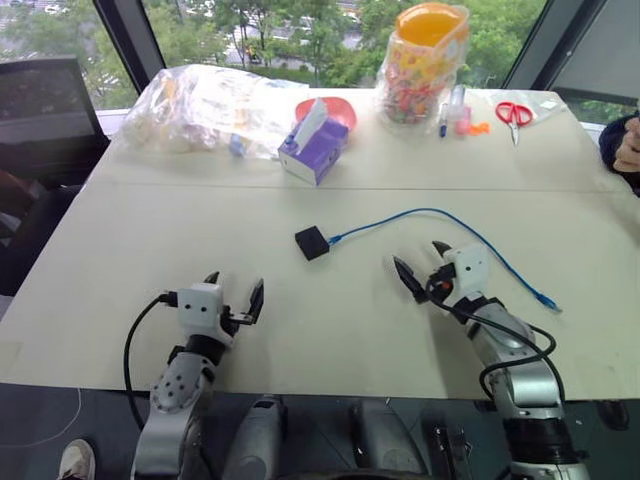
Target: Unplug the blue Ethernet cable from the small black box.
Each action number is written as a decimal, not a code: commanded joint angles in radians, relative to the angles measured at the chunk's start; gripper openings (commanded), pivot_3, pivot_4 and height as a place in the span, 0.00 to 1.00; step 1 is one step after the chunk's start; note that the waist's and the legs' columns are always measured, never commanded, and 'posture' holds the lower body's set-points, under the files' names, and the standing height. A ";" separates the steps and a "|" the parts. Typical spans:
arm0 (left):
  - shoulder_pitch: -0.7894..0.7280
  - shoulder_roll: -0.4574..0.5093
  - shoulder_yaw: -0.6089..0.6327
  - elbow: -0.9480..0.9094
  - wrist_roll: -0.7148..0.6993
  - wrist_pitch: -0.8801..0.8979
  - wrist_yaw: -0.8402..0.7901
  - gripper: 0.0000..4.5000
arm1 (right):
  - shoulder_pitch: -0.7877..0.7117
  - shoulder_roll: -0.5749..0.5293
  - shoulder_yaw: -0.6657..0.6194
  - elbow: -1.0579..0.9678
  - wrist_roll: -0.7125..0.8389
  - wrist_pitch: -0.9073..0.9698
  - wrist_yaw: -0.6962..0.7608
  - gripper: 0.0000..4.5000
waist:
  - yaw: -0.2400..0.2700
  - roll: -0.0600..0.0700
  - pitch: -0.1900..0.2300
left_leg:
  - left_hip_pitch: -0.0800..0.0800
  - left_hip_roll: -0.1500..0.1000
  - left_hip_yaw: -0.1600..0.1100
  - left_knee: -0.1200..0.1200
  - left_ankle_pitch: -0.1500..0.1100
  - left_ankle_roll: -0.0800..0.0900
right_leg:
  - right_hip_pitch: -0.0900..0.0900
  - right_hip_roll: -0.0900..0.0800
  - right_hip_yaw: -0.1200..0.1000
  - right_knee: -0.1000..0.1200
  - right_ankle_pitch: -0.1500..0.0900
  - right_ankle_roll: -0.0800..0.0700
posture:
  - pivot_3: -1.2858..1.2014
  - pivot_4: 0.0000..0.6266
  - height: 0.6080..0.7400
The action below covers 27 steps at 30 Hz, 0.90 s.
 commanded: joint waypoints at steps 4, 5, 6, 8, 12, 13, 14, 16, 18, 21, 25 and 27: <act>-0.017 0.003 -0.015 -0.074 -0.069 0.053 -0.039 1.00 | 0.031 0.006 -0.008 -0.077 0.015 -0.003 -0.008 0.99 | -0.001 0.000 0.000 | 0.000 0.000 0.000 0.000 0.000 0.000 | 0.000 0.000 0.000 0.000 0.000 0.000 | 0.52 0.24 1.00; -0.023 0.004 -0.014 -0.080 -0.083 0.064 -0.043 1.00 | 0.027 0.006 -0.007 -0.077 0.015 -0.004 -0.008 0.99 | -0.002 0.000 0.000 | 0.000 0.000 0.000 0.000 0.000 0.000 | 0.000 0.000 0.000 0.000 0.000 0.000 | 0.52 0.24 1.00; -0.027 0.009 -0.014 -0.085 -0.086 0.073 -0.047 1.00 | 0.020 0.006 -0.007 -0.074 0.014 -0.007 -0.009 0.99 | -0.003 0.000 0.000 | 0.000 0.000 0.000 0.000 0.000 0.000 | 0.000 0.000 0.000 0.000 0.000 0.000 | 0.52 0.24 1.00; -0.030 0.016 -0.014 -0.092 -0.089 0.084 -0.052 1.00 | 0.003 0.007 -0.007 -0.064 0.012 -0.012 -0.010 0.99 | -0.004 0.000 0.000 | 0.000 0.000 0.000 0.000 0.000 0.000 | 0.000 0.000 0.000 0.000 0.000 0.000 | 0.52 0.24 1.00; -0.036 0.028 -0.016 -0.102 -0.092 0.100 -0.055 1.00 | -0.012 0.006 -0.009 -0.051 0.012 -0.016 -0.009 0.99 | -0.003 0.000 0.000 | 0.000 0.000 0.000 0.000 0.000 0.000 | 0.000 0.000 0.000 0.000 0.000 0.000 | 0.52 0.24 1.00; -0.037 0.030 -0.016 -0.106 -0.093 0.105 -0.055 1.00 | -0.011 0.003 -0.009 -0.048 0.013 -0.019 -0.004 0.99 | -0.003 0.000 0.000 | 0.000 0.000 0.000 0.000 0.000 0.000 | 0.000 0.000 0.000 0.000 0.000 0.000 | 0.52 0.24 1.00; -0.037 0.032 -0.016 -0.110 -0.095 0.109 -0.056 1.00 | -0.010 0.001 -0.010 -0.046 0.013 -0.022 0.000 0.99 | -0.003 0.000 0.000 | 0.000 0.000 0.000 0.000 0.000 0.000 | 0.000 0.000 0.000 0.000 0.000 0.000 | 0.52 0.24 1.00; -0.039 0.036 -0.015 -0.115 -0.095 0.116 -0.058 1.00 | -0.011 -0.001 -0.011 -0.042 0.015 -0.023 0.006 0.99 | -0.002 0.000 0.000 | 0.000 0.000 0.000 0.000 0.000 0.000 | 0.000 0.000 0.000 0.000 0.000 0.000 | 0.52 0.24 1.00; -0.041 0.038 -0.014 -0.119 -0.097 0.122 -0.059 1.00 | -0.013 -0.001 -0.012 -0.039 0.016 -0.022 0.008 0.99 | -0.003 0.000 0.000 | 0.000 0.000 0.000 0.000 0.000 0.000 | 0.000 0.000 0.000 0.000 0.000 0.000 | 0.52 0.24 1.00; -0.048 0.042 -0.014 -0.121 -0.095 0.129 -0.059 1.00 | -0.015 0.001 -0.009 -0.036 0.017 -0.022 0.013 0.99 | -0.003 0.000 0.000 | 0.000 0.000 0.000 0.000 0.000 0.000 | 0.000 0.000 0.000 0.000 0.000 0.000 | 0.52 0.24 1.00; -0.057 0.046 -0.016 -0.123 -0.094 0.137 -0.061 1.00 | -0.017 0.006 -0.001 -0.034 0.019 -0.020 0.023 0.99 | -0.003 0.000 0.000 | 0.000 0.000 0.000 0.000 0.000 0.000 | 0.000 0.000 0.000 0.000 0.000 0.000 | 0.52 0.24 1.00; -0.057 0.050 -0.015 -0.124 -0.093 0.138 -0.063 1.00 | -0.018 0.006 0.001 -0.032 0.020 -0.018 0.029 0.99 | -0.004 0.000 0.000 | 0.000 0.000 0.000 0.000 0.000 0.000 | 0.000 0.000 0.000 0.000 0.000 0.000 | 0.52 0.24 1.00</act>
